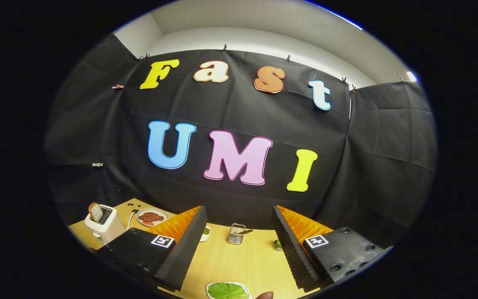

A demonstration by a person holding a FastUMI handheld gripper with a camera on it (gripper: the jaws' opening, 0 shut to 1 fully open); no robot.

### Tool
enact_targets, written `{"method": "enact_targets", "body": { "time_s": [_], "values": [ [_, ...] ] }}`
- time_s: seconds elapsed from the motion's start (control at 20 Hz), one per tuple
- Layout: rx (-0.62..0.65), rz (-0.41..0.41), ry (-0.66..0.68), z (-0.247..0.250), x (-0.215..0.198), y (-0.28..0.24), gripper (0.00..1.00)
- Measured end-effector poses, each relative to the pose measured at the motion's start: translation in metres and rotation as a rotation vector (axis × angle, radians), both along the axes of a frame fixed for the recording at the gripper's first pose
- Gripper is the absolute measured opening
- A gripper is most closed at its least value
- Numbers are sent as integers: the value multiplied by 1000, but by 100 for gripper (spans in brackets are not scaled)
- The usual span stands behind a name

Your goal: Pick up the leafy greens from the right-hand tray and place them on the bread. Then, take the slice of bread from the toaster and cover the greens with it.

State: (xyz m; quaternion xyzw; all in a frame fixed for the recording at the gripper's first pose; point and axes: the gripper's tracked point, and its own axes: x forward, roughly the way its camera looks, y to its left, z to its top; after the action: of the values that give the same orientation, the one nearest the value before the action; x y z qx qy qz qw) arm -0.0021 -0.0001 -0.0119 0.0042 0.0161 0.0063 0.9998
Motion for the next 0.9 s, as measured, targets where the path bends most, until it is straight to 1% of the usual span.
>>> {"method": "enact_targets", "body": {
  "time_s": [0.2,0.55,0.7,0.9],
  "values": [
    [2,7,-5,-1,0,1,98],
    [-5,37,-64,10,11,4,98],
    [-13,57,-62,12,17,8,98],
    [-18,95,-34,-1,16,15,98]
  ]
}}
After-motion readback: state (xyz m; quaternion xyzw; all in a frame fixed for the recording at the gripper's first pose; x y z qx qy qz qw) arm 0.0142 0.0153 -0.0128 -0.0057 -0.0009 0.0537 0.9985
